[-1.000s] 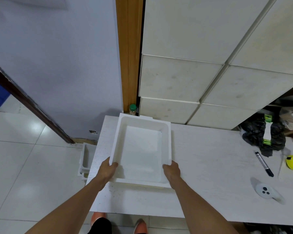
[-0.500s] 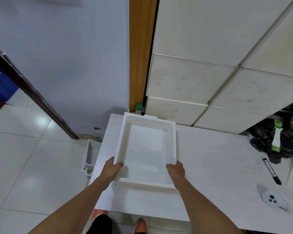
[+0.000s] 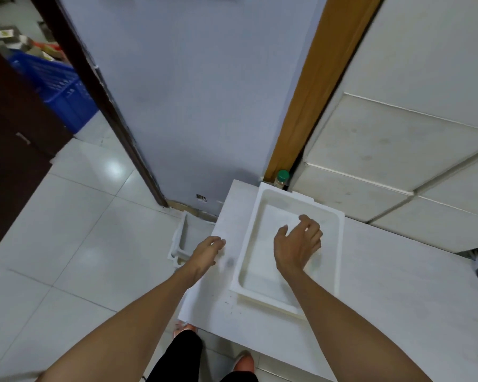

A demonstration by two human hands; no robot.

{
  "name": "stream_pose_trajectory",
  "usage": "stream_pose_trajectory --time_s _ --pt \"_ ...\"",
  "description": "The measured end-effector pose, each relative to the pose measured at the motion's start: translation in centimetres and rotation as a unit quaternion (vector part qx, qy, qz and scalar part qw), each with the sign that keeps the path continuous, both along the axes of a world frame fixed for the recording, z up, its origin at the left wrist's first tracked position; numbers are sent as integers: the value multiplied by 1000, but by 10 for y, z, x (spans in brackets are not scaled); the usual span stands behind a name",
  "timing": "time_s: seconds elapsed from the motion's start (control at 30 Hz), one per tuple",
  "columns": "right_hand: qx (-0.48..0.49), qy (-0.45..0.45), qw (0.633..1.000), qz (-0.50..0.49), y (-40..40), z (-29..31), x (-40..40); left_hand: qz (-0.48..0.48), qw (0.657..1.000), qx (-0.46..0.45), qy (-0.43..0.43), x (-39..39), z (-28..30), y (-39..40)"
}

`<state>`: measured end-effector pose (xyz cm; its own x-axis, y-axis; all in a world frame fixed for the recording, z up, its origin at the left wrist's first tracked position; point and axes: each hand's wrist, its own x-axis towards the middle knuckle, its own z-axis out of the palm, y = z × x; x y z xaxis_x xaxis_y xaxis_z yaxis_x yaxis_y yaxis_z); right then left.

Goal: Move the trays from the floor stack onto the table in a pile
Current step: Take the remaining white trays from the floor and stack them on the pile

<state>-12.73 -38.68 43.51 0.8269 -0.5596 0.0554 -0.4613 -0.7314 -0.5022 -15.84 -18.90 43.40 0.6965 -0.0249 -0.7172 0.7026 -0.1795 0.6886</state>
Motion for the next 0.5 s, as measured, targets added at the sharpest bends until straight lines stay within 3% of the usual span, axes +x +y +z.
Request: stream_pose_trajectory --time_s 0.2,0.3,0.4,0.5 --pt "16 -78 977 199 90 5 22 65 996 59 20 7 -22 77" --pt "59 -74 960 264 139 -1 33 100 990 93 45 8 -38 122" --pt "126 -7 947 295 185 -17 43 106 985 117 65 14 -58 160" --pt "181 154 923 304 223 -43 53 100 983 136 76 25 -80 190"
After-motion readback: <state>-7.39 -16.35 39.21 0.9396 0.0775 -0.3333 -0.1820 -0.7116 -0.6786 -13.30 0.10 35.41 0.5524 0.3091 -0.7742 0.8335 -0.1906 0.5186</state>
